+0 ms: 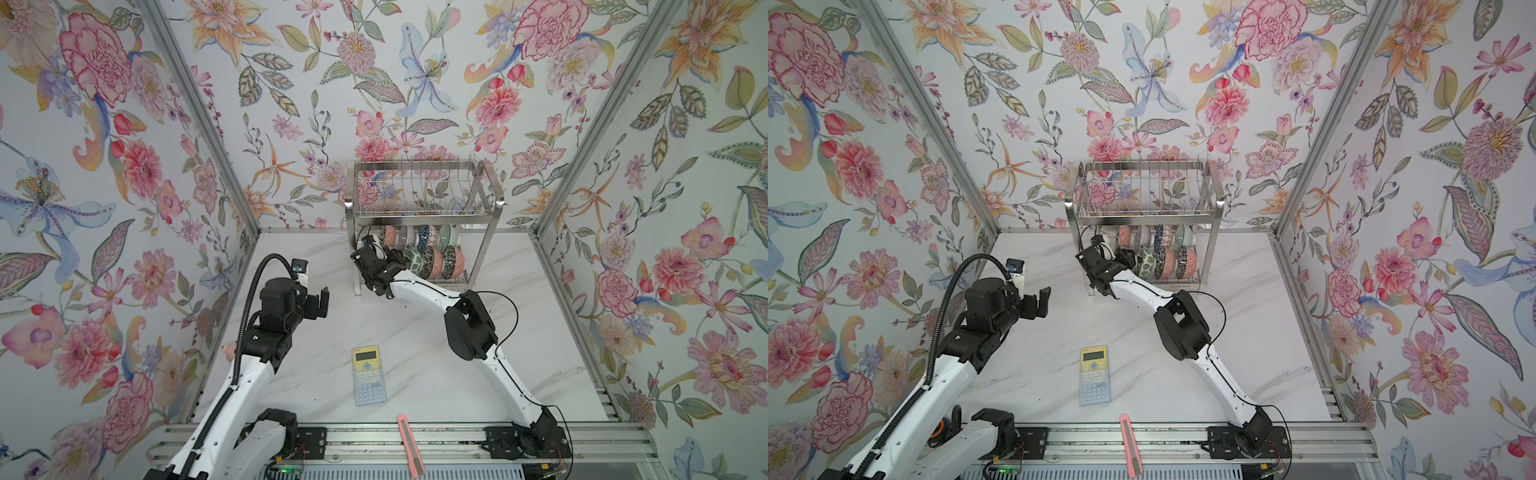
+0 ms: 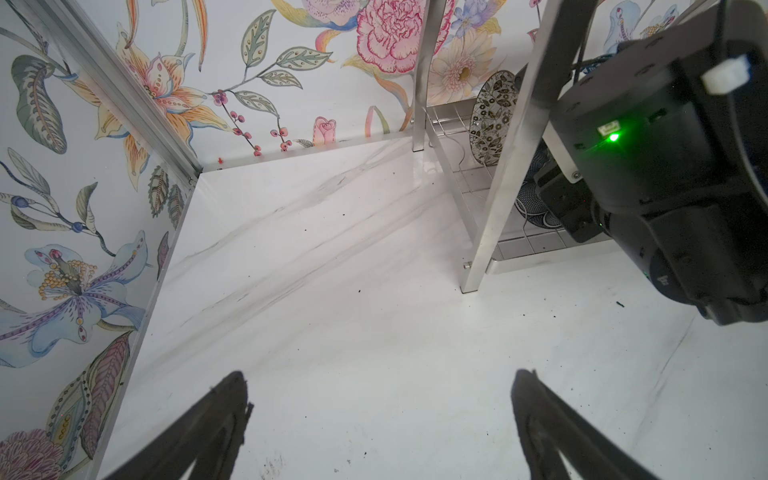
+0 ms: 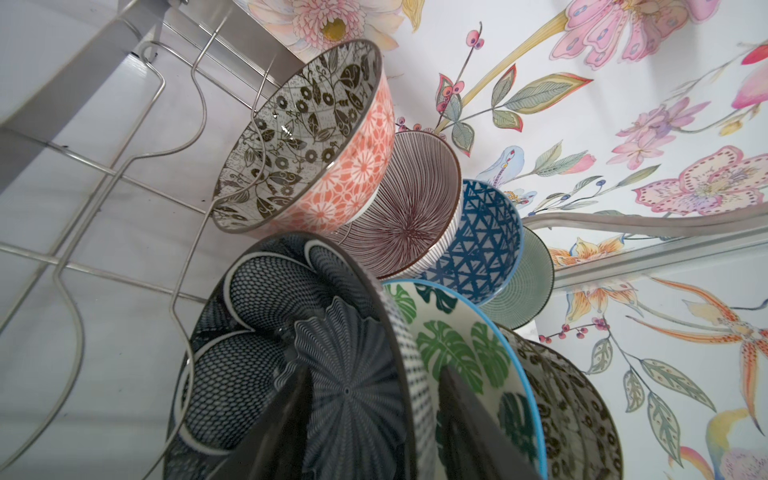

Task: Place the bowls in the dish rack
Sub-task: 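Push the blue-grey bowl down into the rack slot with the right gripper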

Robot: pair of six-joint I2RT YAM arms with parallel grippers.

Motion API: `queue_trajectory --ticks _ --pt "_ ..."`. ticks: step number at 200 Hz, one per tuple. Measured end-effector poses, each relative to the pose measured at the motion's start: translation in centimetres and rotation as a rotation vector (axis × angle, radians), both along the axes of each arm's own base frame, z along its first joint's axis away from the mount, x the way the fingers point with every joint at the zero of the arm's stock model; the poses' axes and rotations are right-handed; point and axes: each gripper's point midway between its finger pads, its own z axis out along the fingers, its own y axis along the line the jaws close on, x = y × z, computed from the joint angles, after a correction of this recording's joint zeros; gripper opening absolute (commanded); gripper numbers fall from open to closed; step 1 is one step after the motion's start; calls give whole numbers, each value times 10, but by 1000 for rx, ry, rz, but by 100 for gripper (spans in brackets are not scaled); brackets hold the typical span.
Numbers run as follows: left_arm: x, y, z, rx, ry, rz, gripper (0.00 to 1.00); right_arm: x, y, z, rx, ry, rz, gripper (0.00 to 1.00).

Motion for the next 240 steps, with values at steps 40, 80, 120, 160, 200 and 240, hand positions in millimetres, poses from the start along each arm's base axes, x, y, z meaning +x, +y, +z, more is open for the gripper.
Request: queue_trajectory --ticks 40,80,120,160,200,240 --pt "0 0 0 0 0 0 99 -2 5 0 17 9 19 80" --pt "0 0 0 0 0 0 99 -3 10 10 50 11 42 99" --pt "0 0 0 0 -1 1 99 -8 14 25 85 18 74 99" --pt "0 0 0 0 -1 1 99 -13 18 33 139 32 103 99" --pt "0 1 0 0 0 2 99 -18 20 41 202 50 127 99" --pt "0 1 -1 0 1 3 99 -20 15 48 258 67 136 99"
